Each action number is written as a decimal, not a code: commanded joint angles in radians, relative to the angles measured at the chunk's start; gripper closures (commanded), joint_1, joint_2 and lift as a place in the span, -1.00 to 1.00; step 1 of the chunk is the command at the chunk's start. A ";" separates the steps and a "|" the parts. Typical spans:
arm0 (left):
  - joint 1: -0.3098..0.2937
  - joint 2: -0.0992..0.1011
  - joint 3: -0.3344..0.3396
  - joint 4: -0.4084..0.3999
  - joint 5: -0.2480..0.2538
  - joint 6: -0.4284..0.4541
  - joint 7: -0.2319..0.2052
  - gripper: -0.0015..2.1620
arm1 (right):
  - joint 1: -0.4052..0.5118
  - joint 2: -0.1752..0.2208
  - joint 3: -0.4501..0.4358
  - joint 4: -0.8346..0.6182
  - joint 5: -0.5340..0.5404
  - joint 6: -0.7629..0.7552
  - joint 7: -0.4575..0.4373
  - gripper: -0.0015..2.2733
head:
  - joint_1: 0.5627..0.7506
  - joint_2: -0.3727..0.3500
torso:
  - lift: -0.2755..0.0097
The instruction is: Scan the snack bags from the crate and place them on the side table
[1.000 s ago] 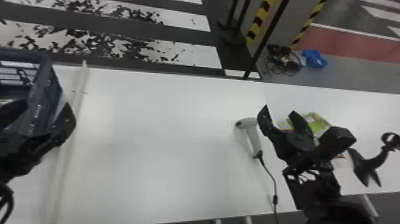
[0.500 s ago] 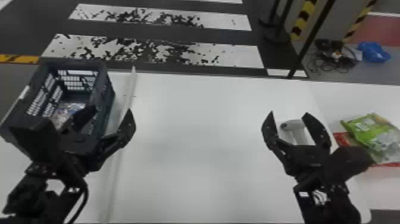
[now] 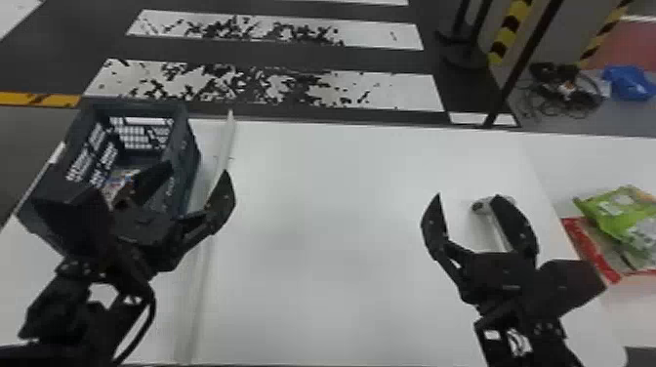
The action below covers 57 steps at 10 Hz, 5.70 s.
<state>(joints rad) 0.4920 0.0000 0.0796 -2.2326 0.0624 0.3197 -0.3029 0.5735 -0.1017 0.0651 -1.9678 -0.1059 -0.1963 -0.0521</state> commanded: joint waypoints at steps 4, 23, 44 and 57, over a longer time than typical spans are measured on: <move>-0.193 0.121 0.215 -0.042 0.053 0.342 -0.130 -0.91 | 0.019 -0.003 -0.004 0.000 0.000 -0.001 0.000 -0.94 | 0.41 0.17 | 0.27; -0.954 0.347 -0.155 1.042 -0.737 0.349 -0.749 -0.92 | 0.040 -0.006 -0.025 0.010 -0.023 0.002 0.012 -0.94 | 0.41 0.49 | 0.27; -0.977 0.325 -0.047 1.266 -0.668 0.112 -0.754 0.98 | 0.049 -0.006 -0.019 0.010 -0.038 0.012 0.031 -0.94 | 0.41 0.49 | 0.27; -0.894 0.387 0.213 1.004 -0.466 0.143 -0.944 0.98 | 0.045 -0.003 -0.010 0.014 -0.038 0.039 0.029 -0.94 | 0.41 0.60 | 0.27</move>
<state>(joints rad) -0.4050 0.3866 0.2743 -1.2139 -0.4259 0.4519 -1.2469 0.6184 -0.1054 0.0552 -1.9543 -0.1442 -0.1575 -0.0225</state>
